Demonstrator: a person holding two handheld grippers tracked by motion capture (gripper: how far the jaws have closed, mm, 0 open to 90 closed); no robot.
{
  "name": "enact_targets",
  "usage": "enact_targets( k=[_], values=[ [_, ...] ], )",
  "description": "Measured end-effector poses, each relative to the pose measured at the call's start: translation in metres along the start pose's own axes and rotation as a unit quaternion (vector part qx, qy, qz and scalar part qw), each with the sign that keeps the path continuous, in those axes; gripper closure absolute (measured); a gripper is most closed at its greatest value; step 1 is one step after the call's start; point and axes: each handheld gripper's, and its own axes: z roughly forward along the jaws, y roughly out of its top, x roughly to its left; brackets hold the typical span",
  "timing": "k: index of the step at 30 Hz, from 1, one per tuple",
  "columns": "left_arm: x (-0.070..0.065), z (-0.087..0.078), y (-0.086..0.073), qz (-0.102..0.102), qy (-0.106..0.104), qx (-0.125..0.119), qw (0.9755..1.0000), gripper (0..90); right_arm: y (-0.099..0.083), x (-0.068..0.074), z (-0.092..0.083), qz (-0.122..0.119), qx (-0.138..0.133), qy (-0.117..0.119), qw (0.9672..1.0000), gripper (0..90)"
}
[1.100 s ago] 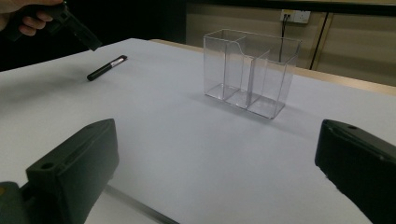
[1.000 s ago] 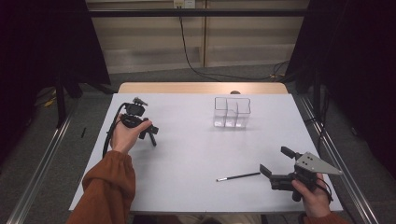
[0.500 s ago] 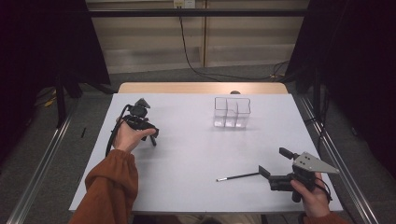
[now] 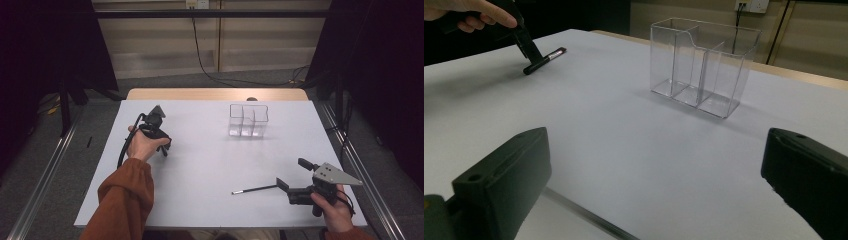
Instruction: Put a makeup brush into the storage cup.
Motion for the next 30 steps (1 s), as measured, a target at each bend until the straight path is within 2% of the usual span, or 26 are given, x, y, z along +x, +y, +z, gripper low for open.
enact_targets(
  k=[6, 8, 9, 12, 14, 16, 17, 19, 21, 24, 27, 30],
  values=[
    [-0.002, 0.002, 0.001, -0.009, -0.012, 0.008, 0.9999, 47.7, 0.000, 0.000, 0.000, 0.000, 0.000, 0.002, 1.0000, 0.0],
    [-0.003, 0.004, 0.002, -0.005, -0.009, 0.013, 0.9999, 49.2, 0.000, 0.000, 0.001, 0.001, 0.000, 0.003, 1.0000, 0.0],
    [-0.005, 0.005, 0.002, -0.001, -0.005, 0.007, 1.0000, 51.1, 0.000, 0.000, 0.000, 0.001, -0.001, 0.002, 1.0000, 0.0],
    [-0.007, 0.008, 0.002, 0.001, -0.007, 0.016, 0.9998, 53.7, 0.000, 0.000, 0.000, 0.001, -0.001, 0.002, 1.0000, 0.0],
    [-0.008, 0.009, 0.003, -0.006, -0.002, 0.019, 0.9998, 54.8, 0.000, 0.000, 0.001, 0.000, 0.000, 0.003, 1.0000, 0.0],
    [-0.008, 0.009, 0.003, -0.005, 0.002, 0.021, 0.9998, 55.0, 0.000, 0.001, 0.001, 0.000, 0.000, 0.004, 1.0000, 0.0],
    [-0.008, 0.009, 0.003, -0.012, 0.005, 0.020, 0.9997, 56.1, 0.000, 0.001, 0.001, -0.001, 0.000, 0.004, 1.0000, 0.0],
    [-0.007, 0.009, 0.003, -0.017, 0.012, 0.020, 0.9996, 63.7, 0.000, 0.000, 0.001, -0.001, 0.001, 0.004, 1.0000, 0.0],
    [-0.005, 0.009, 0.004, -0.017, 0.014, 0.023, 0.9995, 66.5, 0.000, 0.001, 0.001, 0.000, 0.001, 0.004, 1.0000, 0.0],
    [-0.001, 0.009, 0.003, -0.028, 0.010, 0.022, 0.9993, 73.1, 0.000, 0.001, 0.001, -0.001, 0.001, 0.005, 1.0000, 0.0],
    [0.002, 0.009, 0.004, -0.028, 0.010, 0.025, 0.9992, 78.6, 0.000, 0.000, 0.001, 0.000, 0.001, 0.005, 1.0000, 0.0],
    [0.003, 0.010, 0.004, -0.033, 0.005, 0.023, 0.9992, 79.4, 0.000, 0.000, 0.001, 0.001, 0.000, 0.004, 1.0000, 0.0]
  ],
)
